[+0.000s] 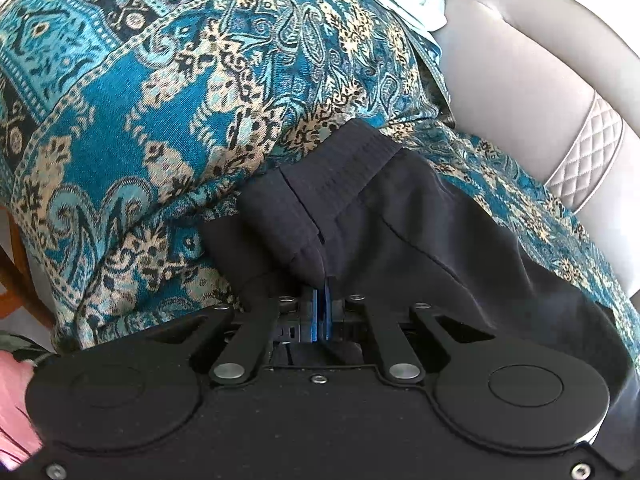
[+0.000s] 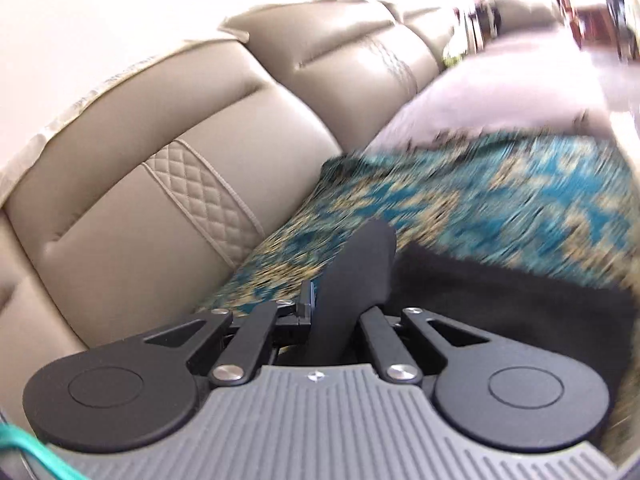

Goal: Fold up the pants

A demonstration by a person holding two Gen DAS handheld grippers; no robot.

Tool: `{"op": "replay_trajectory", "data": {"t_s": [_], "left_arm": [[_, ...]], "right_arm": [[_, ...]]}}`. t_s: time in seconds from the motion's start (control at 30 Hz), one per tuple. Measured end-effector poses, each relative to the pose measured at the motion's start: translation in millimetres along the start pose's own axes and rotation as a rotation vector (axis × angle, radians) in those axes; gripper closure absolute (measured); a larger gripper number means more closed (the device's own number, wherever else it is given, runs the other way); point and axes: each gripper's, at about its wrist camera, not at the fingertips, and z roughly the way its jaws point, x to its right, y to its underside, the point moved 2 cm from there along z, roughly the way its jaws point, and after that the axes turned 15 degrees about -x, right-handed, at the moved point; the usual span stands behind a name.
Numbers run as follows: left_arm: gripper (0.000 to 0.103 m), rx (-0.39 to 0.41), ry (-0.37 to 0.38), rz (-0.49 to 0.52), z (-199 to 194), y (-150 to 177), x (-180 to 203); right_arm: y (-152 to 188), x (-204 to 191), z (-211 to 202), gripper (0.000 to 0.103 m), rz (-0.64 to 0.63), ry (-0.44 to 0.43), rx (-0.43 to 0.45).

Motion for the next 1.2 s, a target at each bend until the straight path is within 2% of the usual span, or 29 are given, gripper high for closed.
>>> {"op": "replay_trajectory", "data": {"t_s": [0.2, 0.33, 0.57, 0.77, 0.9, 1.1, 1.13, 1.17, 1.2], "left_arm": [[0.096, 0.021, -0.054, 0.074, -2, 1, 8], [0.096, 0.031, -0.071, 0.088, -5, 1, 7], [0.096, 0.039, -0.093, 0.105, -6, 1, 6], [0.096, 0.045, -0.112, 0.122, -4, -1, 5], [0.095, 0.049, -0.124, 0.127, -3, -2, 3], [0.095, 0.053, -0.138, 0.155, -2, -1, 4], [0.094, 0.053, -0.141, 0.162, -1, -1, 5], [0.094, 0.054, -0.146, 0.169, -1, -1, 5], [0.093, 0.056, -0.152, 0.179, -2, -1, 6]], "right_arm": [[2, 42, -26, 0.099, -0.071, 0.13, -0.013], [5, 65, -31, 0.099, -0.097, 0.208, -0.036], [5, 94, -24, 0.098, -0.084, 0.252, -0.084], [-2, 109, -28, 0.096, -0.061, 0.276, -0.067], [-9, 128, -21, 0.094, -0.012, 0.285, -0.1], [-18, 153, -16, 0.088, 0.073, 0.285, -0.095], [-19, 156, -16, 0.083, 0.081, 0.294, -0.089], [-21, 158, -16, 0.073, 0.085, 0.308, -0.08], [-22, 159, -17, 0.069, 0.085, 0.336, -0.068]]}}
